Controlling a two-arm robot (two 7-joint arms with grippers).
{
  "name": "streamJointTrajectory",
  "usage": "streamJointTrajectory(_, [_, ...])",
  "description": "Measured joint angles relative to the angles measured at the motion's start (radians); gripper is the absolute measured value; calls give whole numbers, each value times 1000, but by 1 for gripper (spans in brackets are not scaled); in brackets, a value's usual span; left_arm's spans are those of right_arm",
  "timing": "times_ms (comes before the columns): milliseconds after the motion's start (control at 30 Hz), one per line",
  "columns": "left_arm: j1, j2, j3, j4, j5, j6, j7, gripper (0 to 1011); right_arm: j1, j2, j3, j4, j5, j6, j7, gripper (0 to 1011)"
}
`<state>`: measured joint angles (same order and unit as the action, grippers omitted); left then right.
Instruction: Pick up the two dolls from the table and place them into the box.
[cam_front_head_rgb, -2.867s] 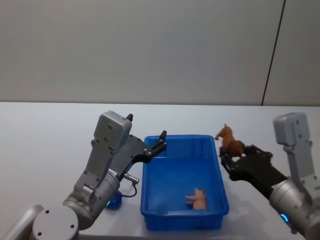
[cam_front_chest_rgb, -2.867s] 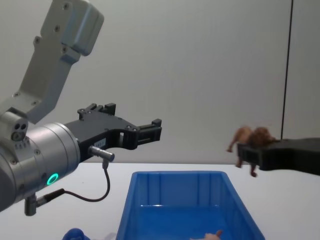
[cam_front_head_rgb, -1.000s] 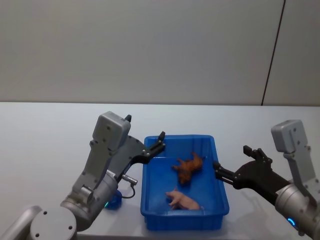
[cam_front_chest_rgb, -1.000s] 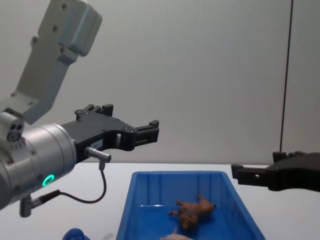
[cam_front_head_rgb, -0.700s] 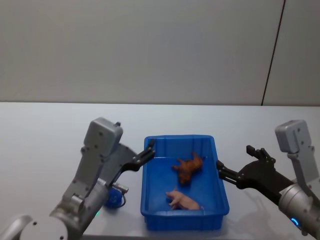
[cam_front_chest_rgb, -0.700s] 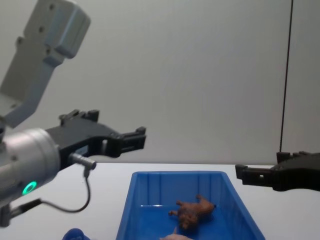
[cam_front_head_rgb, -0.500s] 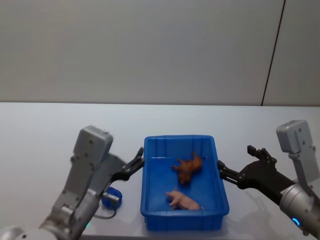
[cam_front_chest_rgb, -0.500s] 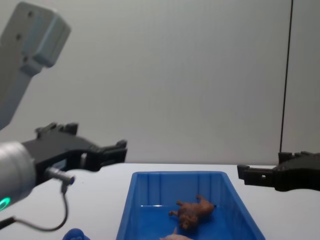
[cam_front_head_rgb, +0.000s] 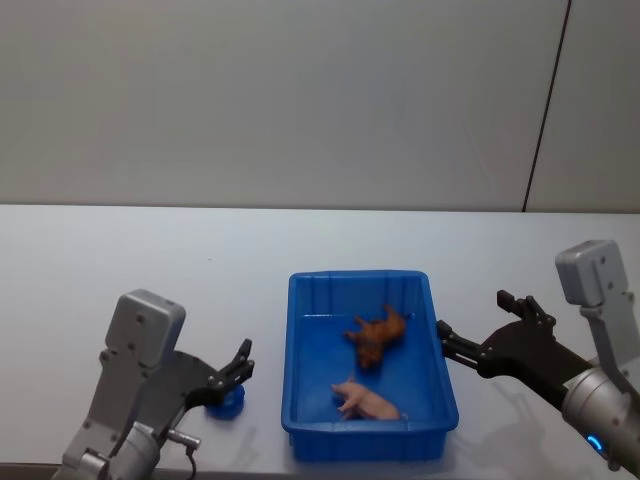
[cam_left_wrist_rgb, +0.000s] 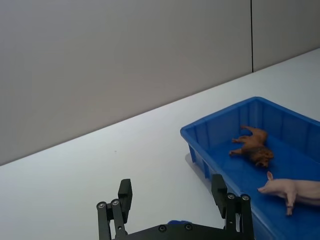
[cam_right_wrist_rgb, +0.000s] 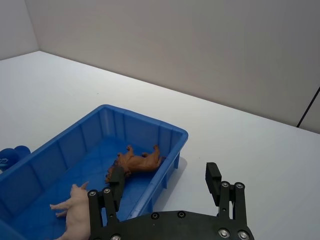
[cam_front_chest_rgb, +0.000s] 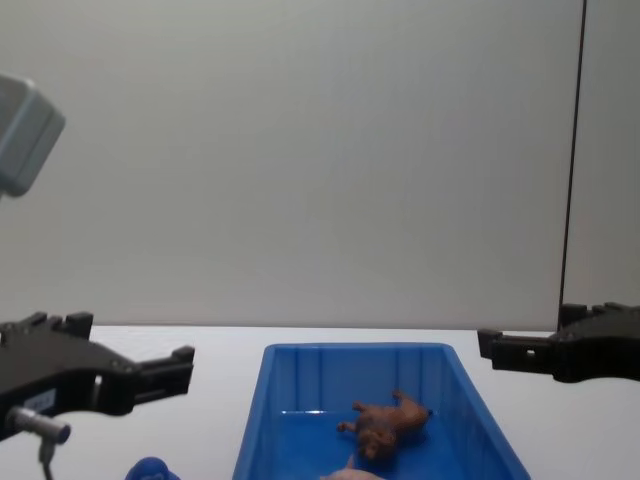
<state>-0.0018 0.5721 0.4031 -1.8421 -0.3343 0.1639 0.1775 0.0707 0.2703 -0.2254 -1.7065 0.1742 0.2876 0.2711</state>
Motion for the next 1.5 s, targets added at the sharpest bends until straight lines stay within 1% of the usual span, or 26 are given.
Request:
streamJointTrajectory(200, [6,12,-12,30,-26,-16,-51,1001,0,0,1,1,1,-1,1,1001])
streamJointTrajectory(300, [-1,11,-18,62,-38,-36,-93,1001,0,1,1,1,1,-1,1,1001])
streamJointTrajectory(333, [-3,10,-19,70,-41,-39,-99,1001,0,1,1,1,1,-1,1,1001])
streamJointTrajectory(433, [-20,2,-24,116,-52,-64,-160,1001,0,1,1,1,1,-1,1,1001])
streamJointTrajectory(533, [-32,-4,-27,147,-58,-76,-192,1001,0,1,1,1,1,-1,1,1001])
streamJointTrajectory(567, [-40,-7,-29,165,-62,-82,-217,1001,0,1,1,1,1,-1,1,1001])
streamJointTrajectory(667, [-51,-12,-32,191,-67,-88,-243,1001,0,2,1,1,1,-1,1,1001])
streamJointTrajectory(733, [-62,-18,-34,218,-74,-93,-276,1001,0,2,1,1,1,-1,1,1001])
streamJointTrajectory(1000, [-93,-31,-43,294,-93,-93,-356,1001,0,2,1,1,1,-1,1,1001])
streamJointTrajectory(1033, [-93,-31,-43,294,-93,-93,-356,1001,0,2,1,1,1,-1,1,1001])
streamJointTrajectory(1233, [-113,-38,-49,342,-106,-77,-403,1001,0,2,1,1,1,-1,1,1001])
streamJointTrajectory(1500, [-135,-46,-54,387,-108,-62,-445,1001,0,2,1,1,1,-1,1,1001])
